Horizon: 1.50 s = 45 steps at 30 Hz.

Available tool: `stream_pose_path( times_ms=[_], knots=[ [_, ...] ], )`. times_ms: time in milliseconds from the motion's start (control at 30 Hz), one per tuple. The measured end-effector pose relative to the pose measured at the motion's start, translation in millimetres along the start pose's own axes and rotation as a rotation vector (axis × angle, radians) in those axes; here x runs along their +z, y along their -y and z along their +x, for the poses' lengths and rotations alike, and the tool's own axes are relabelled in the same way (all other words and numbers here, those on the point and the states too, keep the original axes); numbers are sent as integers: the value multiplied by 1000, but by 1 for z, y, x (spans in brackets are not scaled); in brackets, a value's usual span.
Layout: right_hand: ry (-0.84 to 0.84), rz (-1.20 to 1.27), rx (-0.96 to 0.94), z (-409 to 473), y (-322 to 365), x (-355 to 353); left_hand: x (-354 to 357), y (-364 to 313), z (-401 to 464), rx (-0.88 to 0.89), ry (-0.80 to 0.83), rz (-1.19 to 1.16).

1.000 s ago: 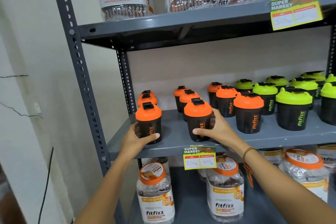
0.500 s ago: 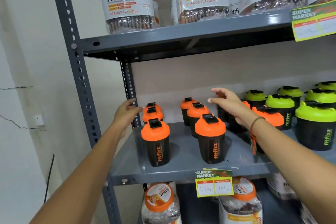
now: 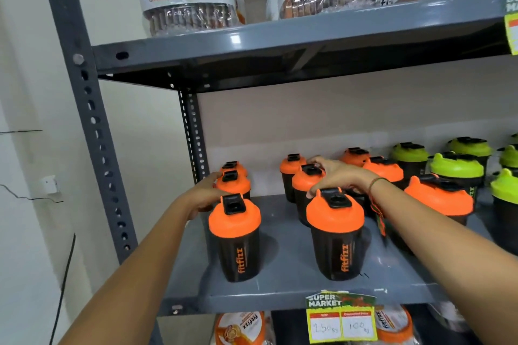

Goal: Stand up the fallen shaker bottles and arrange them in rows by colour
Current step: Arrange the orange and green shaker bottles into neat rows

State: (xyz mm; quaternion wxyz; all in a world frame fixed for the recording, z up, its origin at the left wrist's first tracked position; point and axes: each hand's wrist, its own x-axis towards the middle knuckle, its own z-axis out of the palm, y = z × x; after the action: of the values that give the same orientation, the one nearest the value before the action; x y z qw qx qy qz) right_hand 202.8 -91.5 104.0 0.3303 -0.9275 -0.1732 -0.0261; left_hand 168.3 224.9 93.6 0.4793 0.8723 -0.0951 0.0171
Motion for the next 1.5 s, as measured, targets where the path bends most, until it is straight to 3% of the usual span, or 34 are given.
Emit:
stream_pose_path(
  times_ms=[200,567,633,700,867,1000,1167,1367,1500],
  knots=[
    [-48,16,-9,2,-1,3,5,6,3,51,-58,-27],
    [-26,130,-1,-8,19,10,5,-2,-6,-42,-163,19],
    [-99,296,-30,-13,16,8,1,-10,-9,-81,-245,29],
    [-42,276,-22,-28,19,-2,-3,-25,-13,-37,-348,21],
    [-342,316,-76,-54,14,-46,10,-96,-20,192,-535,76],
    [-485,200,-94,-88,4,-98,56,-164,-10,341,-418,105],
    [-517,-3,34,-122,-48,-164,121,-217,3,408,-287,216],
    [-363,-127,145,-119,-126,-213,178,-242,38,260,-144,390],
    [-185,-180,213,-104,-165,-226,214,-247,64,47,2,399]
  ],
)
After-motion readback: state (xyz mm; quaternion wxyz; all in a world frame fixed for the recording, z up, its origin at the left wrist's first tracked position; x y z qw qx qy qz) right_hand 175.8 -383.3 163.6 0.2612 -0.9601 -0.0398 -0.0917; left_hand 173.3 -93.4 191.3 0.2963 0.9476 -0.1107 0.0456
